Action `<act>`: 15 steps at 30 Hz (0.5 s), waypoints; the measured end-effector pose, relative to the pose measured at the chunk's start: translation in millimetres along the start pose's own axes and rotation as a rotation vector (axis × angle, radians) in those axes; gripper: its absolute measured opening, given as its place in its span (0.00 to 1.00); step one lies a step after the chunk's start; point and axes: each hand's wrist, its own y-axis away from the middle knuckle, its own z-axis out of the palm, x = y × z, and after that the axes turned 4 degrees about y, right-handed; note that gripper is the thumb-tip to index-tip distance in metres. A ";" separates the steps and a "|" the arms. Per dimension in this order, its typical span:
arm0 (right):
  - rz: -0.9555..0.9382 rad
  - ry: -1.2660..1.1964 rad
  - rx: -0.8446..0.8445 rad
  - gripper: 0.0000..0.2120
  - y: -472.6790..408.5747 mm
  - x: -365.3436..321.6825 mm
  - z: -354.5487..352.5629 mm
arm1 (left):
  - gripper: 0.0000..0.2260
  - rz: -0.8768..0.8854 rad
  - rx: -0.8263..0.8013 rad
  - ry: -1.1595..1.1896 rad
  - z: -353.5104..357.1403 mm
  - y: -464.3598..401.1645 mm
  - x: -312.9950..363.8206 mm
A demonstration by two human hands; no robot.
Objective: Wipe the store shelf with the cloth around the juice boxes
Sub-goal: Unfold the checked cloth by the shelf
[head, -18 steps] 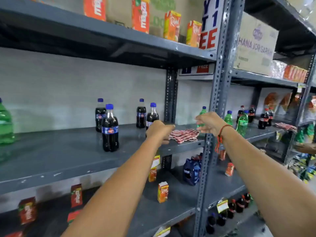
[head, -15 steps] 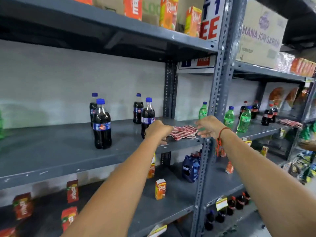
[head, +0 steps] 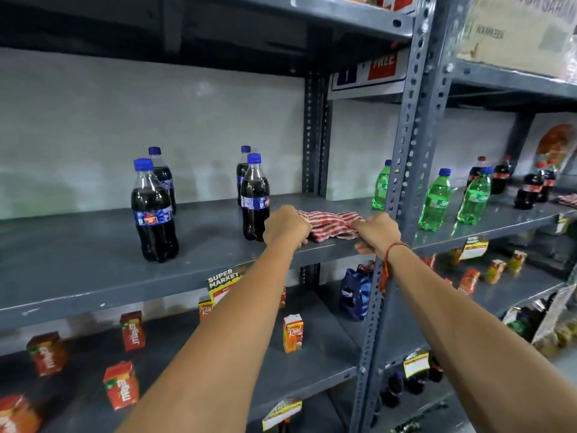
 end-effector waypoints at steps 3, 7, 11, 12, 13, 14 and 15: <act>0.008 -0.071 0.008 0.09 2.1 3.7 -1.3 | 0.04 0.004 0.062 -0.033 7.3 1.1 -1.9; 0.013 -0.146 0.065 0.08 17.6 3.0 -6.2 | 0.02 0.057 0.116 -0.001 1.5 12.1 -1.7; -0.016 -0.238 0.124 0.09 47.6 -13.7 -14.1 | 0.03 0.154 0.153 0.051 -22.7 37.6 2.6; -0.028 -0.267 0.137 0.09 57.6 -19.6 -15.9 | 0.03 0.179 0.167 0.070 -31.7 45.9 3.0; -0.044 -0.289 0.149 0.08 68.6 -26.2 -17.4 | 0.04 0.203 0.186 0.091 -42.0 54.8 2.7; -0.062 -0.306 0.160 0.08 80.7 -33.7 -18.3 | 0.05 0.228 0.207 0.110 -53.3 63.3 1.8; -0.087 -0.324 0.171 0.08 93.5 -41.5 -18.1 | 0.05 0.256 0.228 0.129 -65.4 71.7 -0.3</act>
